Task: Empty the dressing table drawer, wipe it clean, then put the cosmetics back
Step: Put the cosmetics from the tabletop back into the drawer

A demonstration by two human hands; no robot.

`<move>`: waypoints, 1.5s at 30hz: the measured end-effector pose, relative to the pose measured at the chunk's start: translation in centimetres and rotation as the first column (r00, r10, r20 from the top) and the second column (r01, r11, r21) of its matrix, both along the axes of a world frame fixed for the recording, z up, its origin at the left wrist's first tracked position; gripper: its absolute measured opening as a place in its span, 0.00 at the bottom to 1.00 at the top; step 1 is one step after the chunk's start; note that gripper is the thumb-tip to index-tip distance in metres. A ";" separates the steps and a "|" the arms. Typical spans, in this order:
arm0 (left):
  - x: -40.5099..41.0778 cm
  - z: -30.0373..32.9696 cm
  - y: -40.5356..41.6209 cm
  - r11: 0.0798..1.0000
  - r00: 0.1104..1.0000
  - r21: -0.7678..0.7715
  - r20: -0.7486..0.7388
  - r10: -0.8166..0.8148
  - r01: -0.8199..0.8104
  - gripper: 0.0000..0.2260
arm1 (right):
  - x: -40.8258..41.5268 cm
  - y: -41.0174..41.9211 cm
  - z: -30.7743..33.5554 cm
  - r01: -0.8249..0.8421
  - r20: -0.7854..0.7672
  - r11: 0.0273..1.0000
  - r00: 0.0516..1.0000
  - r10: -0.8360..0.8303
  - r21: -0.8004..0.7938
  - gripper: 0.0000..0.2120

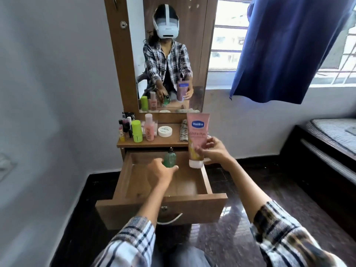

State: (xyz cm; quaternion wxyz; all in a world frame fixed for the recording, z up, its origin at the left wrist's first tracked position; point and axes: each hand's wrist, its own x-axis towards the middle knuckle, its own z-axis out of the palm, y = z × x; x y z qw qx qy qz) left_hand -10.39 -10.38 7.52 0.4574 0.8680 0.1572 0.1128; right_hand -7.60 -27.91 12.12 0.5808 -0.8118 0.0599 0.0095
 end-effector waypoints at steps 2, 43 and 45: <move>0.0 0.1 -0.2 1.000 0.996 -0.012 -0.082 -0.017 0.016 0.19 | -1.1 0.3 -1.0 -0.034 -0.135 0.999 0.990 0.029 -0.037 0.20; 9.2 -7.8 -4.0 0.997 0.959 0.065 -0.281 -0.025 0.046 0.22 | 1.8 6.7 -8.8 0.001 -0.126 0.483 0.965 -0.229 -0.876 0.13; 9.3 -8.1 -3.9 0.996 0.958 0.075 -0.286 -0.019 0.042 0.23 | 1.5 6.6 -8.8 -0.027 -0.139 0.465 0.969 -0.207 -0.885 0.14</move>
